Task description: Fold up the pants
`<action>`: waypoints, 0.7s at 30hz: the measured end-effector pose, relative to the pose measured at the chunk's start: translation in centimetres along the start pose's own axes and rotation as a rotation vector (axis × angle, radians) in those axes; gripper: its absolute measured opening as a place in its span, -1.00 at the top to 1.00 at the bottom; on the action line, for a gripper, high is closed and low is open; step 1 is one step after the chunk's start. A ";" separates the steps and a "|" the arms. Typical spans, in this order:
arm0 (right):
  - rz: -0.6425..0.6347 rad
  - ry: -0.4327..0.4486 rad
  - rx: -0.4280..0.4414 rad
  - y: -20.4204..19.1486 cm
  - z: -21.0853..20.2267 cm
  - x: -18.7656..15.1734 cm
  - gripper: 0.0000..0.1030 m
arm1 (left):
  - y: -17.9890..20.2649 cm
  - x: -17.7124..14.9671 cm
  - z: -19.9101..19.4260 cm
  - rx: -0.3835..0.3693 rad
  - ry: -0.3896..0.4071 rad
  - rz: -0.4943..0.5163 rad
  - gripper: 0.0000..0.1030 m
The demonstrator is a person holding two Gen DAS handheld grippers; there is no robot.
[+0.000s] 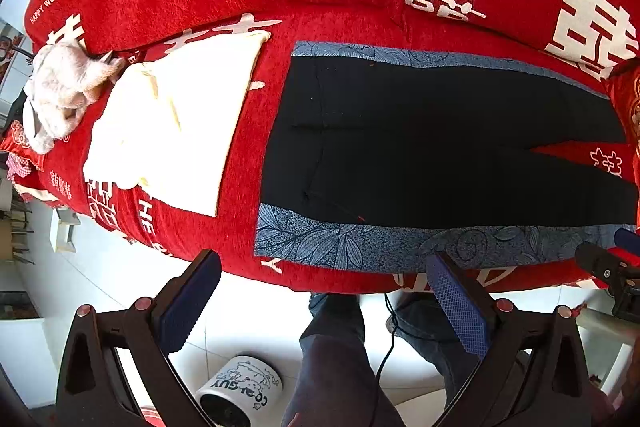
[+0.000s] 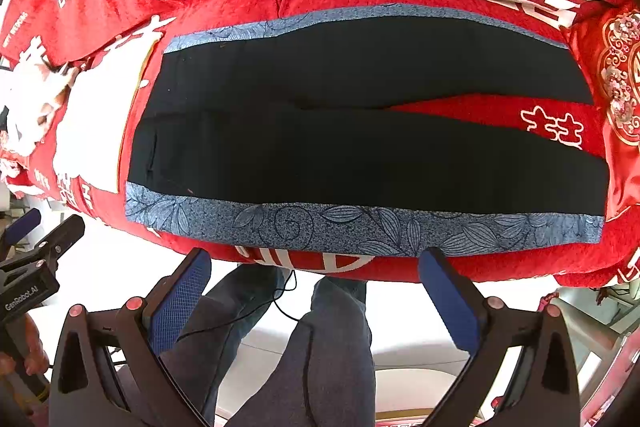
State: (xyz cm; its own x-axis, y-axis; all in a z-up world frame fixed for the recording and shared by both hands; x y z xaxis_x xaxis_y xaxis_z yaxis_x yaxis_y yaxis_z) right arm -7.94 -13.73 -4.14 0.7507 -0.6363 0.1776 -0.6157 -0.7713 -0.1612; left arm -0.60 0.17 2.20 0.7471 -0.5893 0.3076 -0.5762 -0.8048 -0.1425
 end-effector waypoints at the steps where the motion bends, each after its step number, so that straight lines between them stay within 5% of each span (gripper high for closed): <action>1: -0.002 -0.001 0.000 0.0 0.0 0.1 -1.00 | 0.0 -0.1 0.0 -0.001 0.000 -0.001 -1.00; 21: -0.011 0.032 -0.001 0.6 -1.0 0.5 -1.00 | 1.2 -0.5 -1.1 0.013 0.012 -0.018 -1.00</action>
State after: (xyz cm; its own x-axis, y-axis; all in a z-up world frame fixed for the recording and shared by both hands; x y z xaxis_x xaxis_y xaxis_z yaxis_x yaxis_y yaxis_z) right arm -8.19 -14.47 -3.14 0.7491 -0.6282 0.2104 -0.6080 -0.7780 -0.1584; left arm -2.08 -0.45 2.94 0.7531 -0.5740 0.3215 -0.5582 -0.8161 -0.1494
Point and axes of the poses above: each gripper's, at about its wrist camera, not at the fingertips, and z roughly the way its jaws point, y to its right, x to its top, the point moved 1 cm from there along z, roughly the way its jaws point, and after that the axes turned 8 degrees about y, right-handed, at the moved point
